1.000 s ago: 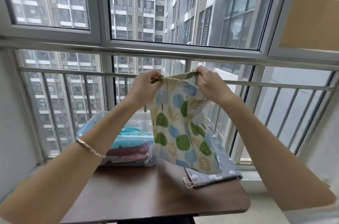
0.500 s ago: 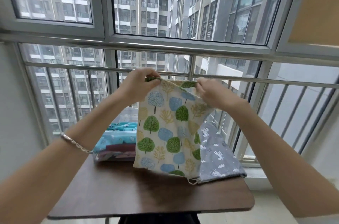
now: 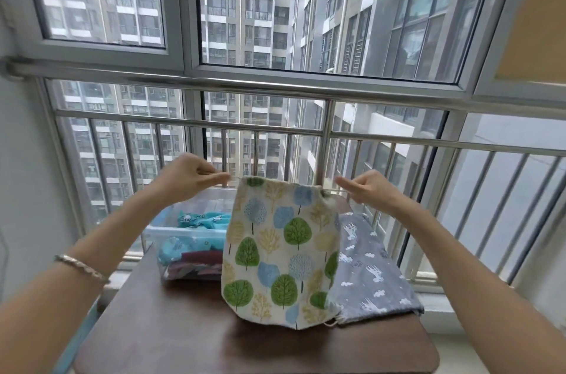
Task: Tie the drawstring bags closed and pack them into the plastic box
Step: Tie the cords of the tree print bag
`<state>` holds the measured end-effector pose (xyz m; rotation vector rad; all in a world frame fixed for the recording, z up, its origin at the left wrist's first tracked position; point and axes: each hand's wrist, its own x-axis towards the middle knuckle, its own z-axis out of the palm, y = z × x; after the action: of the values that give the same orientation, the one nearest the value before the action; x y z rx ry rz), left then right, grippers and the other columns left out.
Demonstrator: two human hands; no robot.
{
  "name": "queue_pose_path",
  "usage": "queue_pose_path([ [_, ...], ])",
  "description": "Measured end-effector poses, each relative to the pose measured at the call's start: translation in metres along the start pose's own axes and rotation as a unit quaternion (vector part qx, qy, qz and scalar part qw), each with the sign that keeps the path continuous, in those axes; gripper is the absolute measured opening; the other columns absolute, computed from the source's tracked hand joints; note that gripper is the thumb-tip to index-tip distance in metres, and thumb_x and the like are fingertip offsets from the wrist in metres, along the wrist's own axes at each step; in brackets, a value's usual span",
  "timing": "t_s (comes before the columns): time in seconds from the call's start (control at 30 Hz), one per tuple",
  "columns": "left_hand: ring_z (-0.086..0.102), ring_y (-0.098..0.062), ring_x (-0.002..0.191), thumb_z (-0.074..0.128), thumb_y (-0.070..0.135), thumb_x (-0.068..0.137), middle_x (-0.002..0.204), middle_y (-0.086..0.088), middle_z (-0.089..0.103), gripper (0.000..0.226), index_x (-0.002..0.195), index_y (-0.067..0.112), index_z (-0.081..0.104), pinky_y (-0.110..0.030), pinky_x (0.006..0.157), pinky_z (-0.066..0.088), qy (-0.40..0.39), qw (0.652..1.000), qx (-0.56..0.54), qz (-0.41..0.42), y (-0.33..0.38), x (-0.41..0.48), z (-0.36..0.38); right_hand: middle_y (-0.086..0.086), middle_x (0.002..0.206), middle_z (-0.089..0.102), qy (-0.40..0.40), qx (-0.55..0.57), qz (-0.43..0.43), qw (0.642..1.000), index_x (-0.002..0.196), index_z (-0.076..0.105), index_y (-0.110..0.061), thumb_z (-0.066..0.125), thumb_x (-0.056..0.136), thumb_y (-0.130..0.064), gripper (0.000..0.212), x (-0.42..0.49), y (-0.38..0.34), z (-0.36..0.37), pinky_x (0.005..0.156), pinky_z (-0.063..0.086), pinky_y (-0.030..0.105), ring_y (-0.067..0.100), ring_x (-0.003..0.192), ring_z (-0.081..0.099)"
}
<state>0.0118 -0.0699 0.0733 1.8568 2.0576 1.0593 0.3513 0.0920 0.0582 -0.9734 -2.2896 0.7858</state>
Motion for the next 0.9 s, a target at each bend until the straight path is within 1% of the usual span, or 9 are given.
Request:
queue_pose_path([
  [0.07,0.038,-0.012,0.043,0.057,0.056,0.073,0.067,-0.016,0.067,0.044,0.087,0.017,0.074,-0.022,0.051,0.040,0.032,0.996,-0.074,-0.045,-0.019,-0.006,-0.007,-0.006,0.043,0.034,-0.010,0.203,0.035,0.979,0.047,0.048,-0.018,0.073,0.065,-0.068,0.059,-0.008,0.022,-0.010,0.043,0.023,0.018,0.011,0.038,0.022],
  [0.17,0.057,-0.016,0.084,0.059,0.040,0.086,0.095,0.002,0.069,0.033,0.096,0.011,0.072,-0.038,0.096,0.044,0.122,0.962,-0.202,-0.135,-0.040,-0.010,-0.001,-0.004,0.043,0.026,0.002,0.389,0.079,0.918,0.046,0.037,-0.020,0.086,0.058,-0.053,0.060,-0.016,0.040,-0.004,0.037,0.018,0.019,0.009,0.036,0.020],
  [0.23,0.055,-0.014,0.079,0.058,0.041,0.085,0.081,0.002,0.065,0.037,0.098,0.007,0.069,-0.035,0.085,0.049,0.137,0.924,-0.307,-0.181,-0.044,-0.014,0.010,-0.003,0.043,0.029,0.012,0.480,0.079,0.874,0.045,0.036,-0.020,0.087,0.061,-0.048,0.060,-0.013,0.042,0.012,0.037,0.025,0.019,0.009,0.038,0.025],
  [0.33,0.051,-0.010,0.061,0.058,0.037,0.085,0.069,0.001,0.055,0.035,0.094,0.004,0.062,-0.018,0.056,0.048,0.067,0.785,-0.582,-0.203,-0.034,-0.010,0.024,-0.002,0.068,0.057,0.025,0.662,0.097,0.743,0.049,0.054,-0.022,0.070,0.082,-0.042,0.042,0.001,0.039,0.034,0.060,0.052,0.022,0.012,0.066,0.053],
  [0.43,0.065,-0.021,0.091,0.057,0.034,0.090,0.094,-0.005,0.068,0.024,0.081,0.013,0.063,-0.038,0.088,0.053,0.020,0.671,-0.724,-0.158,-0.014,-0.006,0.029,0.004,0.103,0.067,0.004,0.762,0.101,0.639,0.064,0.064,-0.020,0.060,0.090,-0.041,0.034,0.017,0.023,0.054,0.096,0.052,0.040,0.021,0.104,0.063],
  [0.6,0.066,-0.022,0.105,0.046,0.028,0.098,0.111,-0.007,0.067,0.030,0.106,0.008,0.066,-0.047,0.095,0.050,-0.020,0.668,-0.738,-0.094,0.017,0.004,0.032,0.014,0.126,0.057,-0.046,0.813,0.094,0.572,0.130,0.052,0.004,0.042,0.100,-0.026,0.043,0.036,-0.010,0.069,0.087,0.057,0.049,0.032,0.109,0.064],
  [0.67,0.062,-0.025,0.111,0.049,0.018,0.094,0.119,-0.013,0.063,0.035,0.123,0.000,0.057,-0.042,0.096,0.051,-0.070,0.678,-0.729,-0.067,0.026,0.006,0.031,0.014,0.122,0.049,-0.069,0.783,0.125,0.605,0.138,0.038,0.008,0.044,0.098,-0.025,0.052,0.041,-0.020,0.070,0.072,0.061,0.035,0.026,0.094,0.062],
  [0.77,0.059,-0.029,0.116,0.051,-0.003,0.080,0.126,-0.019,0.058,0.052,0.131,-0.004,0.047,-0.038,0.097,0.051,-0.144,0.715,-0.684,-0.030,0.043,0.010,0.029,0.009,0.090,0.052,-0.149,0.623,0.140,0.755,0.131,0.042,0.008,0.045,0.096,-0.046,0.065,0.043,-0.038,0.074,0.045,0.043,0.013,0.010,0.062,0.046],
  [0.9,0.060,-0.027,0.118,0.052,-0.010,0.082,0.128,-0.015,0.061,0.049,0.130,-0.002,0.048,-0.035,0.095,0.052,-0.183,0.795,-0.578,0.007,0.070,0.024,0.030,0.000,0.078,0.057,-0.224,0.309,0.067,0.922,0.124,0.058,0.000,0.057,0.094,-0.033,0.045,0.034,-0.070,0.081,0.059,0.042,0.016,0.009,0.060,0.048],
])
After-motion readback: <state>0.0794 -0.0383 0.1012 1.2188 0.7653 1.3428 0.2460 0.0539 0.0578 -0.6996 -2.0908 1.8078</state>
